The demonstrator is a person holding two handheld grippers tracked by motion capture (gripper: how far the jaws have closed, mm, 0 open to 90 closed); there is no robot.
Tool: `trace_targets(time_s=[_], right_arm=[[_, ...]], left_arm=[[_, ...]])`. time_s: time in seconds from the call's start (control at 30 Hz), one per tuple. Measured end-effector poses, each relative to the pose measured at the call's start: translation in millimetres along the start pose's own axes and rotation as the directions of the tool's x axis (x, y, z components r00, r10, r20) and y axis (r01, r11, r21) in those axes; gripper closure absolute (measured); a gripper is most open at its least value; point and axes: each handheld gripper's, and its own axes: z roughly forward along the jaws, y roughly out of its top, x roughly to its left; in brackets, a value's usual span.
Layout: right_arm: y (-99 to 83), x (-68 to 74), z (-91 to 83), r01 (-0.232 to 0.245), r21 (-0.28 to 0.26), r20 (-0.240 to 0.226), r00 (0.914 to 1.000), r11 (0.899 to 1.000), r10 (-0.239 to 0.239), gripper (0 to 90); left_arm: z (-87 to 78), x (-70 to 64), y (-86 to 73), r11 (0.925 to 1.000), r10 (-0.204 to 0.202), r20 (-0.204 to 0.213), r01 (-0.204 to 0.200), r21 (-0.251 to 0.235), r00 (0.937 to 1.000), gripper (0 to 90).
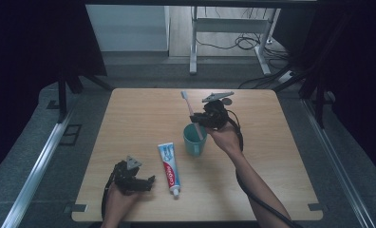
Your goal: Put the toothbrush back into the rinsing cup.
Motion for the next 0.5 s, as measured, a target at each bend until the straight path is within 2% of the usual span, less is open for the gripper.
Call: trace_targets(time_s=[0.5], right_arm=[[-19.4, -4.6, 15.7, -0.017, 0.027, -0.009, 0.9998, 0.999, 0.017, 78.2]], left_arm=[[0.1, -0.2, -0.1, 1.0, -0.001, 0.0, 0.001, -0.002, 1.0, 0.2]])
